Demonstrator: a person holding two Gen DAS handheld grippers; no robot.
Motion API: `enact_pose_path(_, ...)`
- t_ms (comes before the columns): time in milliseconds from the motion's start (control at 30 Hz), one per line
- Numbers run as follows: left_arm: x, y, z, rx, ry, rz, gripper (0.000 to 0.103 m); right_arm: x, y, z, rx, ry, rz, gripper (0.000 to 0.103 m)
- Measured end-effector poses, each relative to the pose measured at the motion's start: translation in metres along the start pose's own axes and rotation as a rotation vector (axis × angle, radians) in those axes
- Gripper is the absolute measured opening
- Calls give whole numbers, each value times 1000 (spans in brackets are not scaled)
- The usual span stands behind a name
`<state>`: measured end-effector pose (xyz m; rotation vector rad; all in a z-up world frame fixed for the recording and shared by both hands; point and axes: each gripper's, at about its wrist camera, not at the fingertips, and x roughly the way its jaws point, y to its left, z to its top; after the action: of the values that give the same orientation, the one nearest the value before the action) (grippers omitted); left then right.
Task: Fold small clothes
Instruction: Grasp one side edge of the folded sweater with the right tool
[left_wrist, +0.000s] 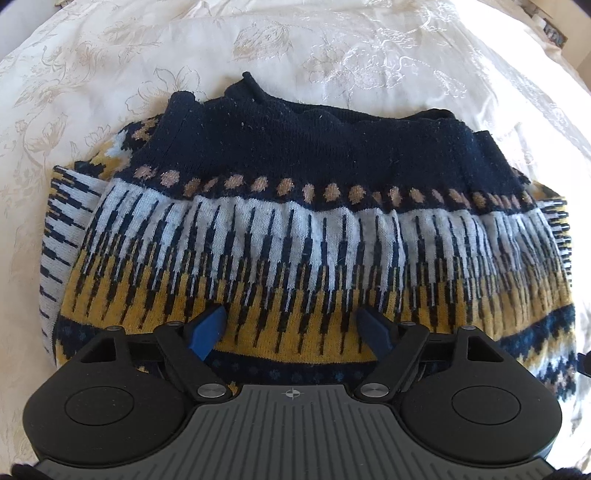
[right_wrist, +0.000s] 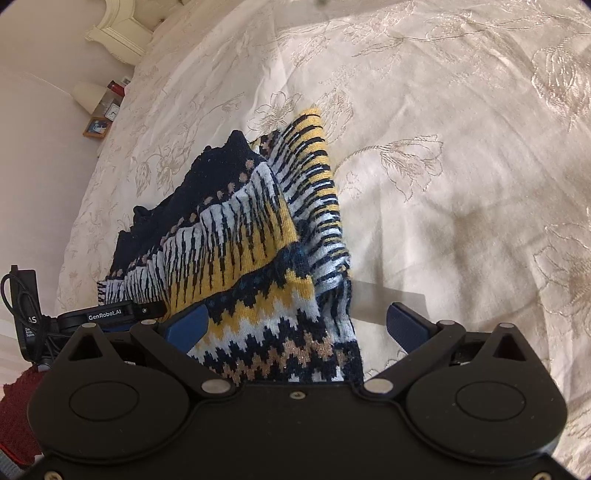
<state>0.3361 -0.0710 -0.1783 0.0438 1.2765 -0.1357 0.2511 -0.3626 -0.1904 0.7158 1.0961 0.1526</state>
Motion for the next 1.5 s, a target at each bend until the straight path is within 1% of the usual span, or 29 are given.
enact_pose_path(133,6,0,4,2,1,-3,88,11,-1,8,-3,20,31,103)
enact_pose_path(233,11,1,4,6,-12,-5,93,23,-3,15,-3,46,51,103)
enact_pose_path(433,16,-5,-2,15,-23,-9,102,43,-4,29,-24,90,86,103)
enact_pose_path(667,18,-9,0,9,-19,-8,103,56,-10,49,7,92,179,103)
enact_pose_path(767,18,-6,-2,9,-25,-12,103,62,-10,53,4,90,223,103)
enact_pose_path(867,15,-2,-5,8,-15,-15,102,67,-8,54,-8,90,244,103)
enact_pose_path(900,13,-2,-5,3,-13,-13,101,68,-9,55,-4,90,257,103)
enact_pose_path(933,9,-2,-3,-1,-14,-10,94,68,-10,56,2,91,267,103)
enact_pose_path(967,4,-2,-1,-2,-18,-8,91,68,-10,56,5,93,272,103)
enact_pose_path(1000,-1,-1,0,-1,-31,-9,84,69,-11,57,7,95,281,103)
enact_pose_path(1033,-5,-2,2,2,-45,-11,80,69,-11,57,4,97,287,103)
enact_pose_path(1100,-11,-4,10,12,-69,-1,79,68,-12,56,-5,101,297,103)
enact_pose_path(1167,-7,-2,22,5,-61,23,79,68,-13,57,-10,107,306,103)
enact_pose_path(1233,0,0,33,-17,-53,27,79,68,-13,57,-9,113,308,103)
enact_pose_path(1300,10,0,43,-17,-43,40,80,68,-12,57,0,119,309,103)
enact_pose_path(1367,22,-2,48,-5,-31,55,81,68,-12,57,10,122,307,103)
enact_pose_path(1433,28,-5,52,12,-32,73,86,68,-13,56,20,124,310,103)
enact_pose_path(1500,30,-7,53,25,-38,80,87,68,-15,56,30,127,317,103)
